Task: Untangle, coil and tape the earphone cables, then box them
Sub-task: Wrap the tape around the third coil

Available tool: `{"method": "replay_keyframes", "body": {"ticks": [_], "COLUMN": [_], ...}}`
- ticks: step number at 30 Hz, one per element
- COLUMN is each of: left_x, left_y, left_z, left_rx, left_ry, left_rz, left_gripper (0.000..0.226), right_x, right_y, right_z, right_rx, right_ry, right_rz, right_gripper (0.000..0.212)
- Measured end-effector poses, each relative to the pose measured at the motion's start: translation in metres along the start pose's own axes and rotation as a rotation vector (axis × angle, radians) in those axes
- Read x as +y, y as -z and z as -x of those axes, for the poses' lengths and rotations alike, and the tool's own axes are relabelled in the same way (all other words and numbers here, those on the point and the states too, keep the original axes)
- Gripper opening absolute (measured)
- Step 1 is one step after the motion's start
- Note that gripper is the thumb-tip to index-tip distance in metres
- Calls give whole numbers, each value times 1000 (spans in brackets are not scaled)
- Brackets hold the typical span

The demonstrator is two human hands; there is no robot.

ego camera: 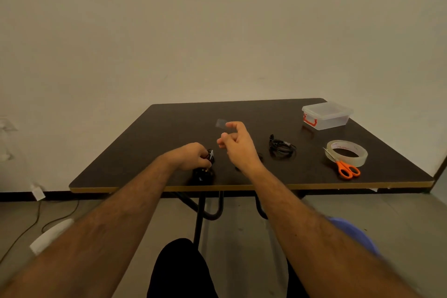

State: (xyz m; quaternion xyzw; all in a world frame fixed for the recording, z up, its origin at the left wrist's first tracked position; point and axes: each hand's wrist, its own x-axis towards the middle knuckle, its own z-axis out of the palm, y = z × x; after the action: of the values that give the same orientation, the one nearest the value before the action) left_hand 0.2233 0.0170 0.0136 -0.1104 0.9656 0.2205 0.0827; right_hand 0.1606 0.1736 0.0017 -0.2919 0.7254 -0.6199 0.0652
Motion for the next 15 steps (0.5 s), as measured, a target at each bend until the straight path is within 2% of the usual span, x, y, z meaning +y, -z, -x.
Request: {"method": "replay_keyframes", "body": {"ticks": [6, 8, 11, 13, 15], "left_x": [27, 38, 52, 60, 68], "left_y": [19, 21, 25, 29, 33], "left_z": [24, 32, 41, 49, 58], "left_rx": [-84, -97, -128, -119, -89], "left_ry": [-126, -157, -193, -227, -263], "left_rz": [248, 381, 574, 667, 730], "left_gripper": [15, 13, 22, 22, 21], "right_x": [-13, -19, -33, -47, -63], "right_y": [-8, -8, 1, 13, 24], "right_z": [2, 7, 13, 16, 21], "right_rx": [36, 93, 199, 239, 203], "right_ry": [177, 263, 357, 399, 418], "right_rz": [128, 199, 236, 235, 243], "right_gripper": [30, 25, 19, 15, 12]}}
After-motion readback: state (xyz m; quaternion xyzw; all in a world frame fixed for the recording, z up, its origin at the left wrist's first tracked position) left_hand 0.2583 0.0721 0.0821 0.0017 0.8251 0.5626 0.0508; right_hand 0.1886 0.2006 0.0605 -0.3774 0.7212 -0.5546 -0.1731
